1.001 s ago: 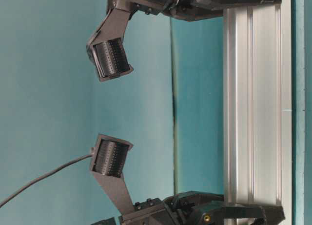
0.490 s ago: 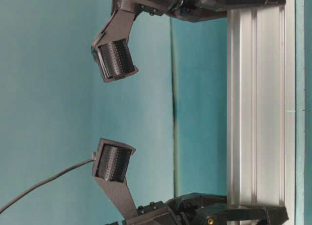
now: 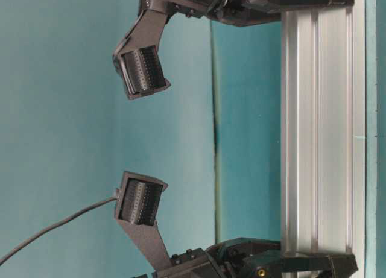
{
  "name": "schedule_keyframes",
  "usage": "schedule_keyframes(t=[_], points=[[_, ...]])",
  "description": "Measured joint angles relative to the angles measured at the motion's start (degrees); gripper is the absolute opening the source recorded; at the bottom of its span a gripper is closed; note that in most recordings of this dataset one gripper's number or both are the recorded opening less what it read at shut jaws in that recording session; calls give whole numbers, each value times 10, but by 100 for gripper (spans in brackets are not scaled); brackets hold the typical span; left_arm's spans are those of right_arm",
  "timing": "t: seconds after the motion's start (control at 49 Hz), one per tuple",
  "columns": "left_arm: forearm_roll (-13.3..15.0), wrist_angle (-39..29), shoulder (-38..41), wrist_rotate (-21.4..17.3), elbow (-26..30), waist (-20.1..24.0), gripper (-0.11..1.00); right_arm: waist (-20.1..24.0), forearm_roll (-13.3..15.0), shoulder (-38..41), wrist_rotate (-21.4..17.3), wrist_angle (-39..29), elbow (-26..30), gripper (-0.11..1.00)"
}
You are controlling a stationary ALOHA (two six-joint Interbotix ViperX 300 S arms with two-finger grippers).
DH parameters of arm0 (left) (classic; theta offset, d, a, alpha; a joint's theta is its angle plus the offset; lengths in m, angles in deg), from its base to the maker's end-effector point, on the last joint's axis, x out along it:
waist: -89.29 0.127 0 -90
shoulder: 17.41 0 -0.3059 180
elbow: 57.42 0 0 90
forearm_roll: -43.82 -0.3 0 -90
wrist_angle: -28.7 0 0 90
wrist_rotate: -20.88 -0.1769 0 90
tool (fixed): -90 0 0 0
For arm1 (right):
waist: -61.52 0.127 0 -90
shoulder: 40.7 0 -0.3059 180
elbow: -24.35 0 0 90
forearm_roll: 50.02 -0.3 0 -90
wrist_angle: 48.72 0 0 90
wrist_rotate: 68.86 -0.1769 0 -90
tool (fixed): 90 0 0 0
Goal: Lift the metal rail with both hands.
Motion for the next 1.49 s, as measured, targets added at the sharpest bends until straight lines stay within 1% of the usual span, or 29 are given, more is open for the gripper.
schedule_keyframes(t=[0.184,0.225,0.245,0.286,0.306,0.368,0.408,0.449,0.49,0.531,0.694,0.817,1.083,1.185,1.368,1.491], points=[[-2,3,1,0,0,0,36,0,0,0,1,0,0,39],[0,3,1,1,0,0,41,0,0,-1,0,0,0,39],[0,3,1,1,0,0,47,0,0,0,1,0,0,41],[0,6,4,4,0,0,59,0,0,-1,0,0,0,49],[0,11,6,6,1,1,67,0,0,0,0,0,0,55],[0,15,9,13,1,2,84,-1,0,0,0,4,0,72],[0,16,10,17,1,2,92,-3,-1,0,0,5,0,82],[0,18,11,19,0,3,96,-4,0,0,0,6,0,90],[0,18,11,19,0,3,96,-4,0,0,0,7,0,95],[0,22,11,20,-2,4,95,-4,0,0,0,9,-1,96],[0,25,7,20,-6,3,95,-4,0,-8,-3,10,-1,95],[0,25,-20,18,-8,3,95,-4,-1,-41,-4,8,-4,95],[-2,22,-120,16,-14,3,95,-18,0,-149,-4,9,-12,95],[-2,22,-163,14,-19,4,95,-25,0,-197,-4,17,-24,95],[0,27,-243,14,-26,4,95,-28,0,-270,-4,49,-46,95],[0,30,-283,12,-28,11,95,-28,0,-315,-4,92,-62,95]])
